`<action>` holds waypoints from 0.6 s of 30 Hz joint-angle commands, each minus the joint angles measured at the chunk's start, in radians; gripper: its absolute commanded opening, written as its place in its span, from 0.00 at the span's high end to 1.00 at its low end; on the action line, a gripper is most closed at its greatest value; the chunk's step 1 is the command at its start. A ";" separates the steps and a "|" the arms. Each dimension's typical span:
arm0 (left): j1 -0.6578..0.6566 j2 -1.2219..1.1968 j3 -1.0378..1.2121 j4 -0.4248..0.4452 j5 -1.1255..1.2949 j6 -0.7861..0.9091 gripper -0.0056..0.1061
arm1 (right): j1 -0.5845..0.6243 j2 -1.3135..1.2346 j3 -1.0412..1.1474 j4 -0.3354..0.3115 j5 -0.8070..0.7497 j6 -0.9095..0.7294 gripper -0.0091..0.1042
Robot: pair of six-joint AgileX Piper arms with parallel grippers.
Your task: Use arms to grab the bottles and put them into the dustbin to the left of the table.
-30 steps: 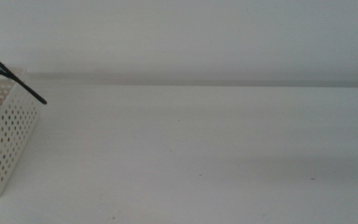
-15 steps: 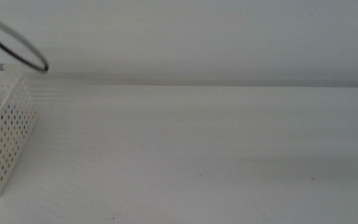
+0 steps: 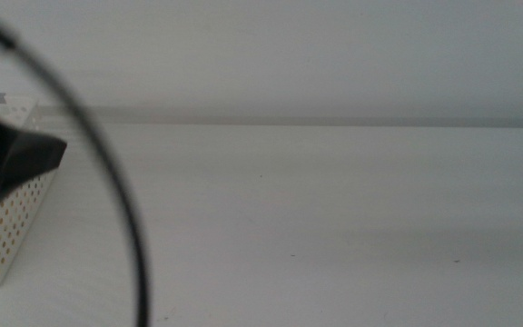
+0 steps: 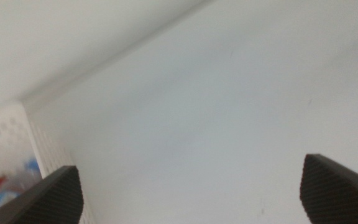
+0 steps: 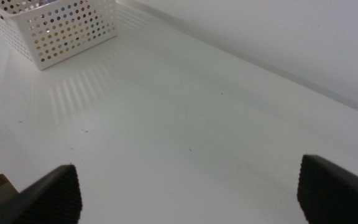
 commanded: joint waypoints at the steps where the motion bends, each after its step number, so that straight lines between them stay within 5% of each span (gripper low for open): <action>1: -0.078 -0.102 0.095 0.069 -0.121 -0.087 0.11 | 0.000 -0.005 0.000 -0.002 -0.004 -0.010 0.10; 8: -0.116 -0.290 0.264 0.144 -0.304 -0.245 0.11 | 0.000 -0.005 0.000 -0.002 -0.004 -0.010 0.10; 18: -0.116 -0.309 0.273 0.147 -0.408 -0.248 0.11 | 0.000 -0.005 0.000 -0.002 -0.004 -0.010 0.10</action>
